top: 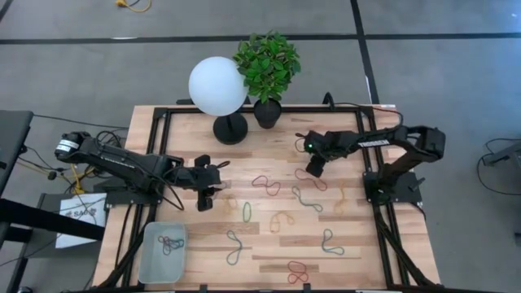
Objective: Pick and place items into bin
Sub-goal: Put the right green rubber band into the gray bin
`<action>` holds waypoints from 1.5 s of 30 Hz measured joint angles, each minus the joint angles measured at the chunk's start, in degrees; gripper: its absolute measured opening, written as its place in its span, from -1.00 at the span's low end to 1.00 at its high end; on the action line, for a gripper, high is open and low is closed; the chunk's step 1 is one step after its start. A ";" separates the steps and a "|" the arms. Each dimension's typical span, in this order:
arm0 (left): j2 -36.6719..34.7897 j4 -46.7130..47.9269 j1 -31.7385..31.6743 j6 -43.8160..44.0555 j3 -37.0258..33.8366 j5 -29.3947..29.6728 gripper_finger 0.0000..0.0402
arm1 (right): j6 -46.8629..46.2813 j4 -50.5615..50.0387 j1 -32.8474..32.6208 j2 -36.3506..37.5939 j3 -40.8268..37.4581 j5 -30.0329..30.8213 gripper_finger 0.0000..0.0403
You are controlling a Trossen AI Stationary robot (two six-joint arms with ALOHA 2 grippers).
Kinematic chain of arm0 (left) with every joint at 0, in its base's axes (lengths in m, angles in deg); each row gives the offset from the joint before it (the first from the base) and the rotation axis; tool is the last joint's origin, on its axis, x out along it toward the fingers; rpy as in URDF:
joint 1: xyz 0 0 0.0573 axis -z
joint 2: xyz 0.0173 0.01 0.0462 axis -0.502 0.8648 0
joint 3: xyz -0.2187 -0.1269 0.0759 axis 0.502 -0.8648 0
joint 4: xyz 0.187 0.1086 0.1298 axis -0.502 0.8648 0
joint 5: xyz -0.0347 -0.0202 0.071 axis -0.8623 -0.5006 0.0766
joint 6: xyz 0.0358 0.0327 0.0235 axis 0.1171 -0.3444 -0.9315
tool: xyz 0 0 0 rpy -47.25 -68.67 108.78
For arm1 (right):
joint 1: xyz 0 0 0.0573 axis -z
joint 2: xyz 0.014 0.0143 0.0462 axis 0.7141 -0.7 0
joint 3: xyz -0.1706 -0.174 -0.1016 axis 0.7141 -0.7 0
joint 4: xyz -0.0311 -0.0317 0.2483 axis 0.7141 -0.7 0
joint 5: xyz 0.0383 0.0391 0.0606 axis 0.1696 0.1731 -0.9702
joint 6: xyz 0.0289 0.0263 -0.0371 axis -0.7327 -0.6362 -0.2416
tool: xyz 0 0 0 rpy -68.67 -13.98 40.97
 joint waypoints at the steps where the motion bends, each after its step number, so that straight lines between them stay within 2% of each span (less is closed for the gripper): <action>1: 0.00 0.00 0.00 0.00 0.00 0.00 -0.52 | 0.05 0.43 0.16 -0.68 0.13 0.01 -0.42; 10: 0.00 0.02 0.00 -0.69 0.00 0.04 -0.52 | -0.01 3.54 2.71 -2.33 0.16 0.56 -0.48; 13: 0.00 -0.52 0.00 -1.20 0.00 0.08 -0.52 | 0.22 4.67 2.93 -2.19 0.08 -0.82 -0.64; 16: 0.00 -1.81 0.00 -1.20 0.02 0.35 -0.52 | 0.32 6.94 2.44 -2.26 -0.04 -2.03 -0.91; 19: 0.00 -3.94 0.00 -0.31 0.02 1.70 -0.52 | -2.11 8.67 0.70 -1.98 0.43 -2.98 -0.95; 25: 0.31 -11.27 0.00 0.90 0.04 3.01 -0.52 | -5.86 11.52 -6.57 2.80 4.02 -5.85 -0.98; 30: 2.58 -19.71 0.00 -0.35 0.04 3.59 -0.52 | -7.60 25.61 -15.09 6.80 4.99 -7.14 -0.99; 36: 10.23 -35.26 0.07 -7.33 0.09 3.57 -0.52 | -7.63 49.24 -24.92 2.42 5.07 -7.69 -0.99; 40: 16.12 -41.74 0.32 -10.78 0.07 2.48 -0.52 | -7.64 55.26 -28.87 -0.08 5.06 -7.56 -1.00; 45: 20.71 -49.08 1.82 -13.72 0.04 3.88 -0.52 | -10.03 56.93 -30.05 -2.35 5.01 -7.50 -1.00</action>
